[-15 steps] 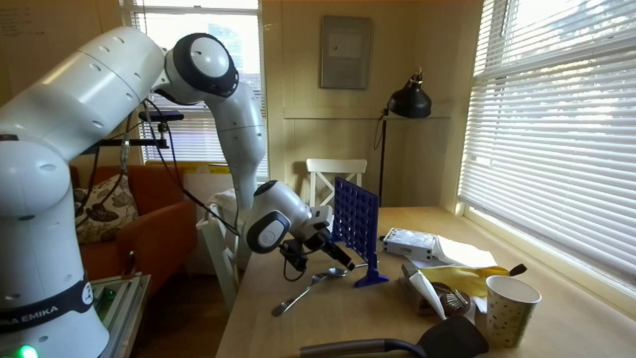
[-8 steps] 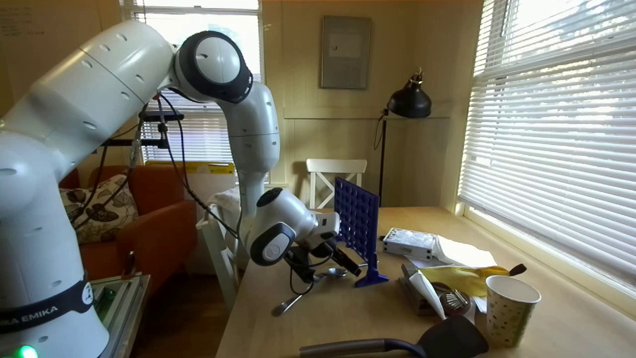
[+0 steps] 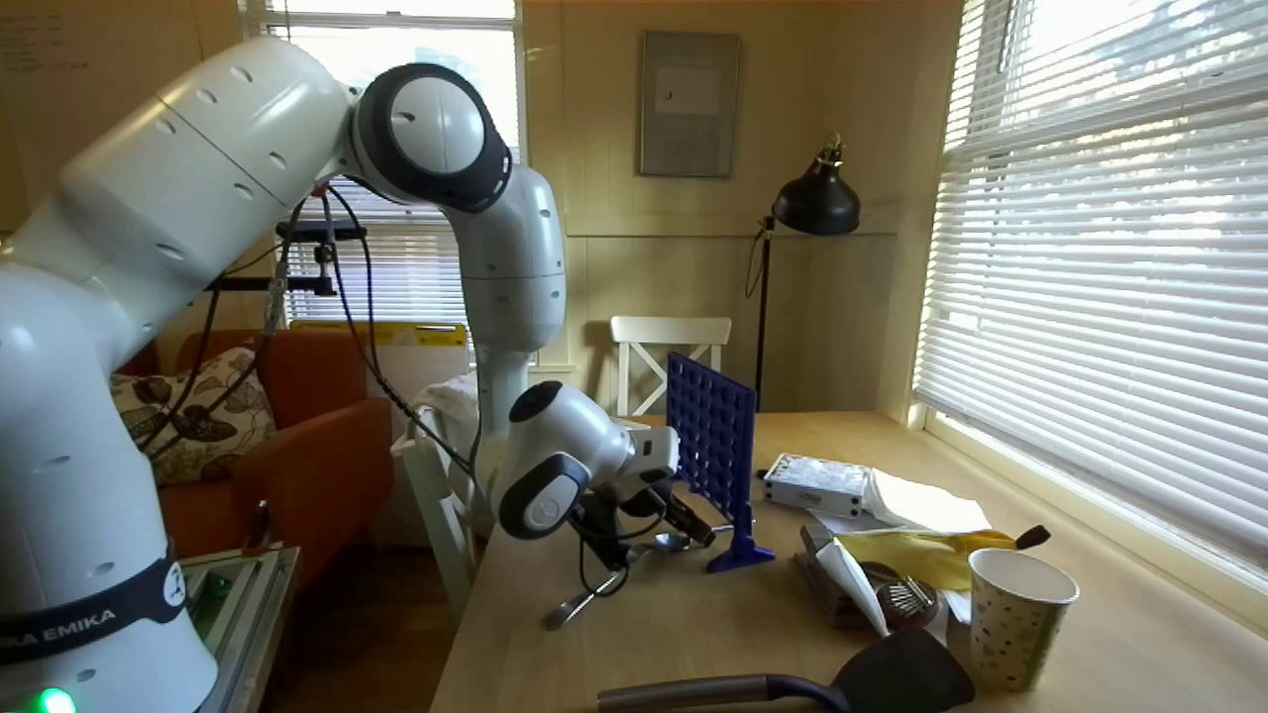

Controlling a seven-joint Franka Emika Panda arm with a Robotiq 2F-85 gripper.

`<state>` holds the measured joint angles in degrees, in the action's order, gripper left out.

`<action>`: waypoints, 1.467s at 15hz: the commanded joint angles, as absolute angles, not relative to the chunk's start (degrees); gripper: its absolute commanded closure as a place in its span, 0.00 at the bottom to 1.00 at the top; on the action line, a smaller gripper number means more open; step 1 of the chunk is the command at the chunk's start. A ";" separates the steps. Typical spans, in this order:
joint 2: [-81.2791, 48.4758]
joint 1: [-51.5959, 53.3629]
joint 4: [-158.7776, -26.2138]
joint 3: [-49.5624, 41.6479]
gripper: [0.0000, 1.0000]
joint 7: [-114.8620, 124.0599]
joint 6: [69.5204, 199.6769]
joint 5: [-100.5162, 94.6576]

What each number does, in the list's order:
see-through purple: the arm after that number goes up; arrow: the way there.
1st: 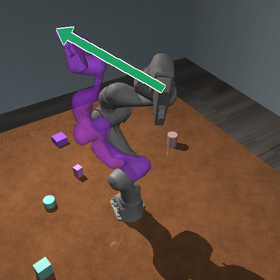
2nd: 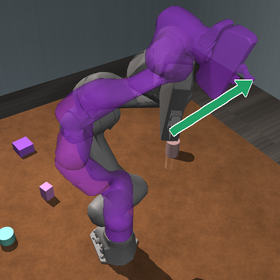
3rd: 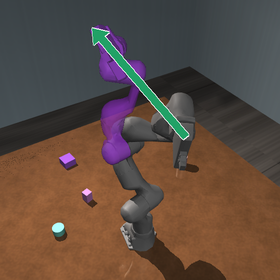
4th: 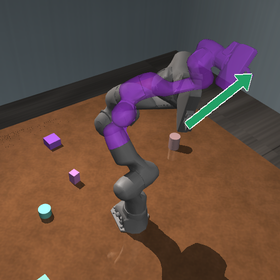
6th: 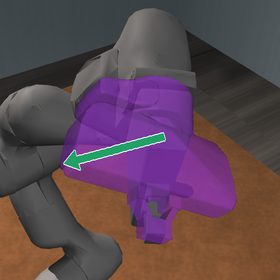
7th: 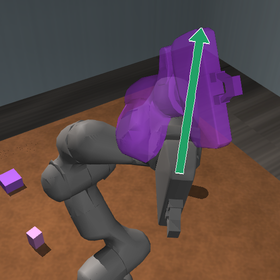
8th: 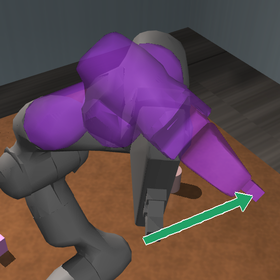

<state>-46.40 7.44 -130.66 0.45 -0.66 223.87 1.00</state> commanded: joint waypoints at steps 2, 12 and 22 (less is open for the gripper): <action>-46.82 3.86 -131.47 2.87 0.92 1.06 224.83 -2.04; -44.02 2.37 -134.71 8.34 0.98 3.36 219.91 -6.02; -36.07 12.46 -144.21 7.91 0.98 3.30 215.66 10.14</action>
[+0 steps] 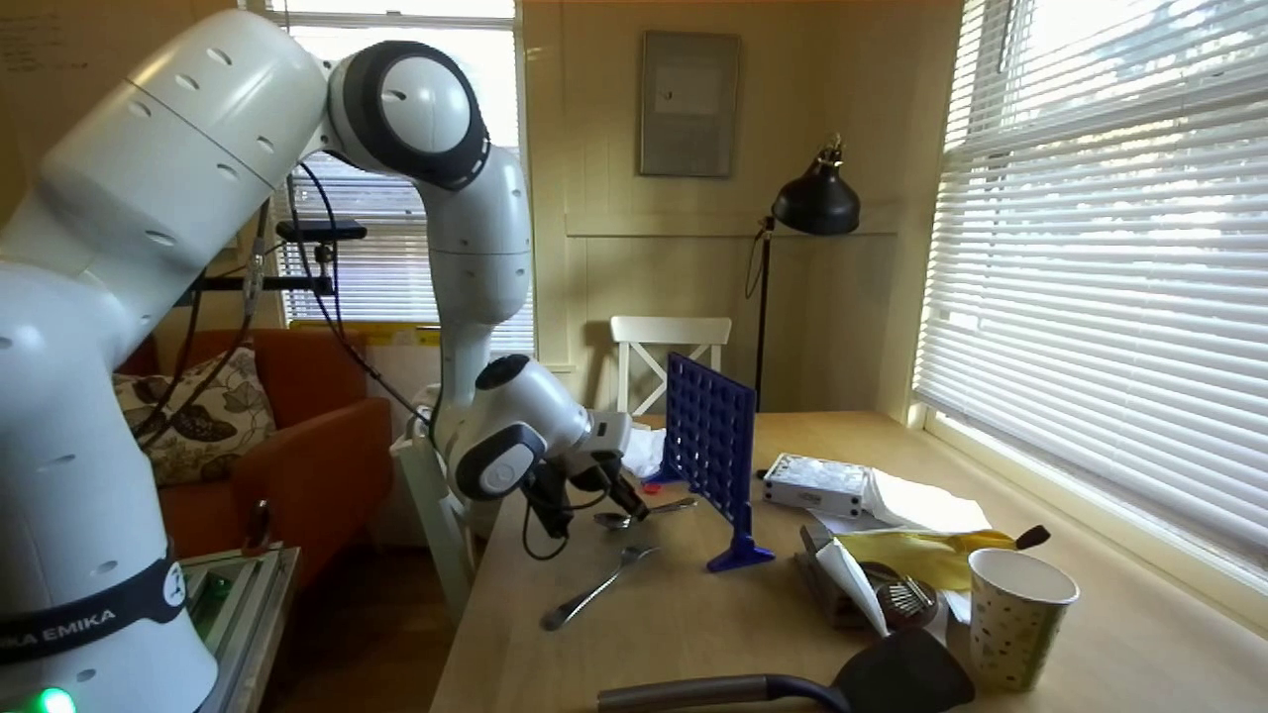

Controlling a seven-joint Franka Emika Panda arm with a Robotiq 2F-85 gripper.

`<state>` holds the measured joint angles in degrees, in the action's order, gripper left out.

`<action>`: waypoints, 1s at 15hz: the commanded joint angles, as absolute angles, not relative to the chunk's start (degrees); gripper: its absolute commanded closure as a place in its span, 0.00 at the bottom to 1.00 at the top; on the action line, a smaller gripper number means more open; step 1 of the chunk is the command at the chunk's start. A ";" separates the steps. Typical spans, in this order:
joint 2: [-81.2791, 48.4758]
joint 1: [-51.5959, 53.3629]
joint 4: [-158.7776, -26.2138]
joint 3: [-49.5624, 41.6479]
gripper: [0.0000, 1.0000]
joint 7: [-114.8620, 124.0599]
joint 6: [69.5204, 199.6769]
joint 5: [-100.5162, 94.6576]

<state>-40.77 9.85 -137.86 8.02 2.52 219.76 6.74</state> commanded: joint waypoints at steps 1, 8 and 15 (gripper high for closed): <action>-35.43 12.92 -144.75 7.95 0.98 3.50 214.50 10.86; -31.14 15.84 -150.79 8.27 0.98 5.26 213.12 16.20; -25.82 29.57 -153.69 1.07 0.98 -1.74 205.71 29.49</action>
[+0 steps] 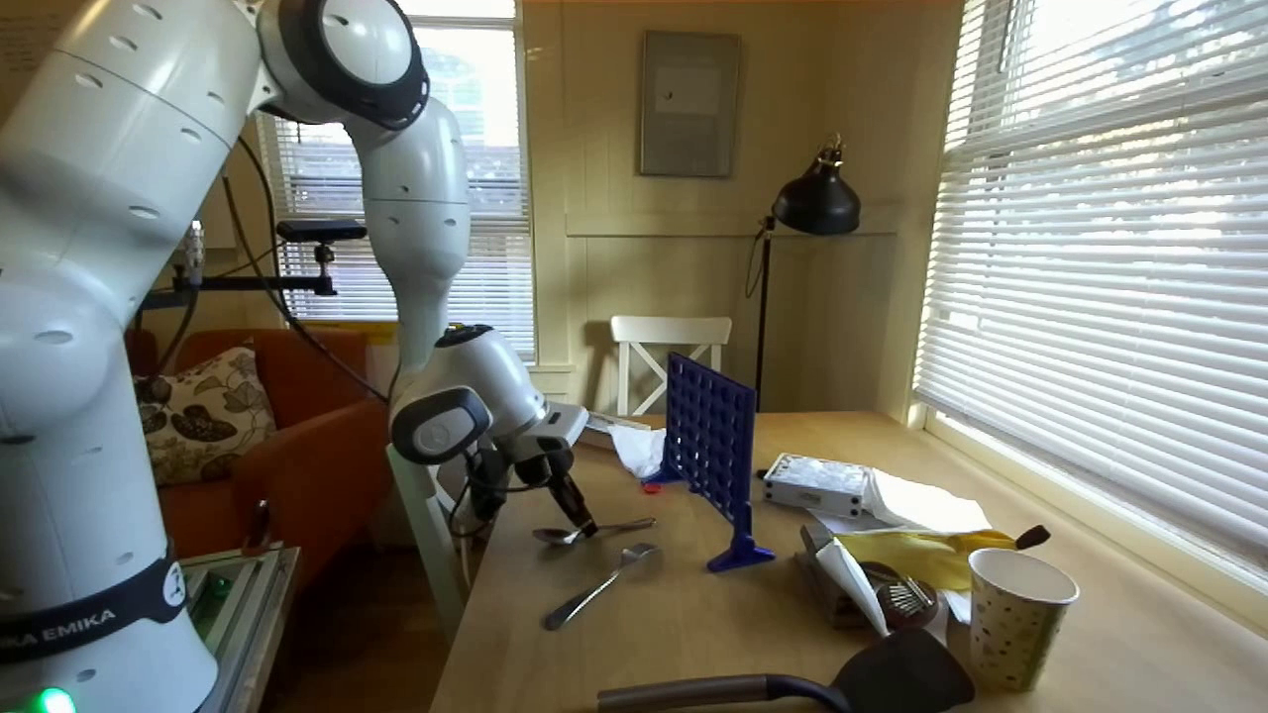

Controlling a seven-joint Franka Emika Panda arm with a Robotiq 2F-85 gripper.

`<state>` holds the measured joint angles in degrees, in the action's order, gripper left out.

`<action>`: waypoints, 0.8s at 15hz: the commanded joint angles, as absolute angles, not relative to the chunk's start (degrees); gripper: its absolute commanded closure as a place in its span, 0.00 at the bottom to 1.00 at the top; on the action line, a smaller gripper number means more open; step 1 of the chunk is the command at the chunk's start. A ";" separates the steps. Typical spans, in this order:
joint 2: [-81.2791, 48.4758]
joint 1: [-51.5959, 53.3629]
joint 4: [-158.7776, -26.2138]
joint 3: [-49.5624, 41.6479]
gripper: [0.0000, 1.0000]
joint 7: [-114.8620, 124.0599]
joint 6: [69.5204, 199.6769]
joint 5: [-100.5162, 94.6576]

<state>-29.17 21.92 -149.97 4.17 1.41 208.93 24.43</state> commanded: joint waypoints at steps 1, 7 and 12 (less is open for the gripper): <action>-25.31 32.66 -153.52 -0.78 0.98 -3.99 204.96 31.08; -26.31 49.87 -149.76 -12.41 0.98 -17.24 204.63 42.28; -26.09 46.16 -145.22 -12.73 0.98 -18.01 199.96 33.95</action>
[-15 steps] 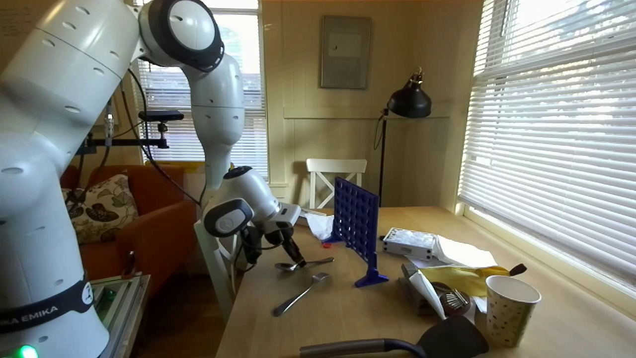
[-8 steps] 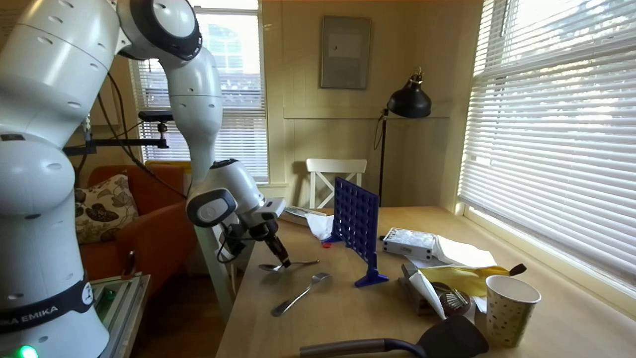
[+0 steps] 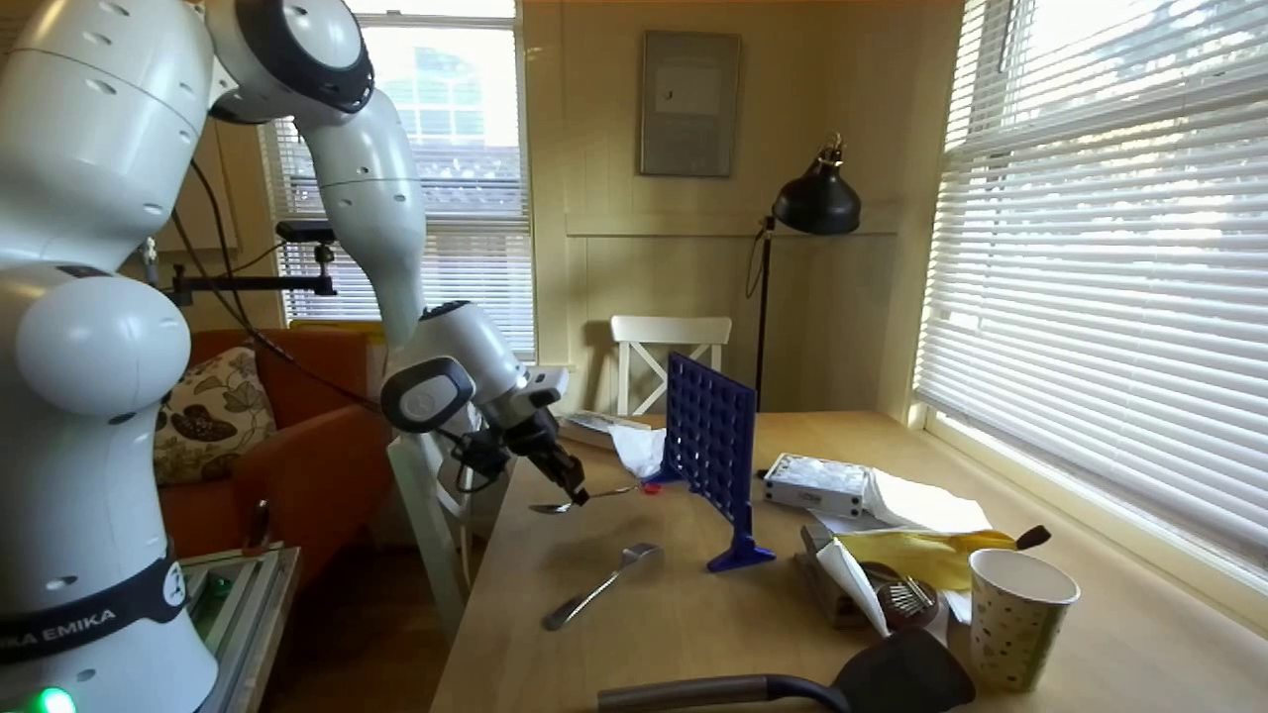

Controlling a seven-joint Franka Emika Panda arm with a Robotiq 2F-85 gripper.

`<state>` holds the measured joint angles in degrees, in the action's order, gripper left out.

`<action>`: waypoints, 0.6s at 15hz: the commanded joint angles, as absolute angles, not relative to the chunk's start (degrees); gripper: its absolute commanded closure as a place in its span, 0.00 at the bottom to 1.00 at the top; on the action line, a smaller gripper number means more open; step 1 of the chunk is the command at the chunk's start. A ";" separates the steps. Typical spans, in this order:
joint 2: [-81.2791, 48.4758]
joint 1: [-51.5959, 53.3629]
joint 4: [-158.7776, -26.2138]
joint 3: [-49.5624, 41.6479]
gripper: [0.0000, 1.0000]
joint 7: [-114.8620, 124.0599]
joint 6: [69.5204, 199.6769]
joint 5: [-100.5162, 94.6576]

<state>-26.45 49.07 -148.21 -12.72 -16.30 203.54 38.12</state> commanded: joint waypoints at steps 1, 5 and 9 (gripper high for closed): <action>-26.57 46.05 -144.10 -13.27 0.98 -18.56 199.33 33.33; -27.10 45.62 -140.78 -14.52 0.98 -20.84 196.68 32.11; -26.54 37.33 -135.90 -8.06 0.98 -21.93 188.44 23.65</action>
<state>-26.67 43.83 -139.89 -12.86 -20.25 194.07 29.19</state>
